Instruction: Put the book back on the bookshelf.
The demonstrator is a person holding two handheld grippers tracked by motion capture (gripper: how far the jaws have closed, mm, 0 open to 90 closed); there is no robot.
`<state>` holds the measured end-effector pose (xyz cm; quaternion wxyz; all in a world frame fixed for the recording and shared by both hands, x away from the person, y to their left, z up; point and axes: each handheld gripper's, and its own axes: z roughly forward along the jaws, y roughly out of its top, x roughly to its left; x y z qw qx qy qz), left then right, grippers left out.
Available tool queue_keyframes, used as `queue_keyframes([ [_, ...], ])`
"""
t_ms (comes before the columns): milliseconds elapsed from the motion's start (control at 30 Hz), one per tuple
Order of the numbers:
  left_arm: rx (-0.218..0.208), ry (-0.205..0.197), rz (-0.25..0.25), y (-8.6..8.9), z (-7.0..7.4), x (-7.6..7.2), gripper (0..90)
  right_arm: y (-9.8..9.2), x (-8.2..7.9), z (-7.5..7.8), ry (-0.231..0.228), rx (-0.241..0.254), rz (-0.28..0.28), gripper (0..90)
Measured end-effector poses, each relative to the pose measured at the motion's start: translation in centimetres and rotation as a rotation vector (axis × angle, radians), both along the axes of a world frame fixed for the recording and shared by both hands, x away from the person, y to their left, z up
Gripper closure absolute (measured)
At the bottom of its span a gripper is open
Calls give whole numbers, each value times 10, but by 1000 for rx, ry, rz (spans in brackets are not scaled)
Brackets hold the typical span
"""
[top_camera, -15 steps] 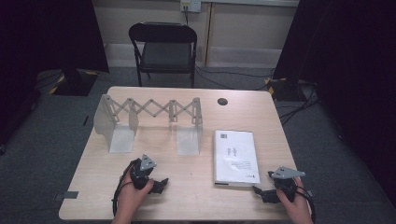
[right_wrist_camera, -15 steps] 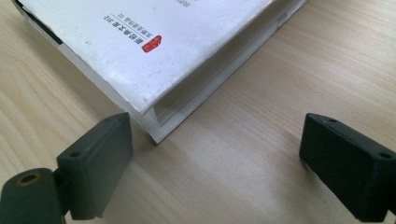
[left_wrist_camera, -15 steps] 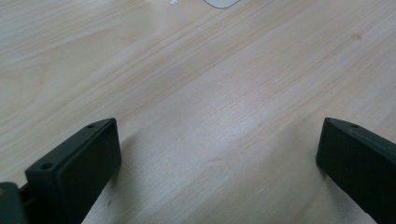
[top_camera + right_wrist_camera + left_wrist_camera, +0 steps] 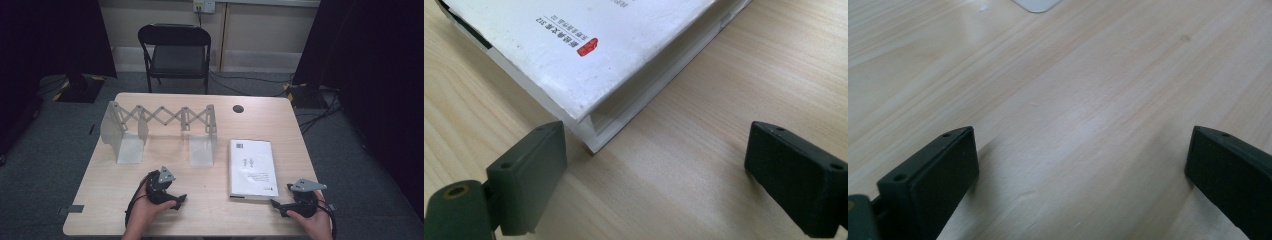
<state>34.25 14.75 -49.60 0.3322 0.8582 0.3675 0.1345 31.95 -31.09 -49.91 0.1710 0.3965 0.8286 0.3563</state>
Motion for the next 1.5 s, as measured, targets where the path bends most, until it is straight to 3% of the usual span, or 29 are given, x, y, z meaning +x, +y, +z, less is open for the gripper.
queue_keyframes([
  [67, -17, 11, -22, -2, 3, -1, 104, 0, -1, 0, 2, -2, 6, 103],
  [100, -34, 13, -36, -3, 4, -1, 181, -1, -3, 1, 0, 0, 7, 153],
  [133, -43, 39, -60, -6, 7, -1, 196, -2, -3, 2, 2, 0, 11, 177],
  [167, -43, 39, -60, -6, 7, -1, 161, -2, -3, 2, 2, 0, 11, 177],
  [300, -43, 69, -83, -13, 9, -4, 158, -4, -3, 6, 13, 35, 33, 283],
  [400, -36, 76, -105, -20, 15, -6, 160, -2, -2, 11, 8, 61, 46, 302],
  [567, -57, 99, -137, -32, 22, -9, 169, 6, -2, 13, 13, 50, 80, 339],
  [767, -16, 96, -204, -51, 23, -12, 175, 11, 1, 14, 16, 47, 77, 367],
  [967, -34, 91, -224, -65, 25, -11, 177, 14, 4, 9, 48, 37, 98, 406],
  [1100, -31, 89, -244, -76, 26, -10, 177, 14, 7, 10, 67, 41, 98, 473],
  [1200, -21, 91, -256, -83, 27, -9, 177, 15, 6, 12, 72, 45, 127, 572],
  [1500, -33, 83, -281, -101, 31, -4, 166, 15, 6, 16, 65, 46, 134, 583],
])
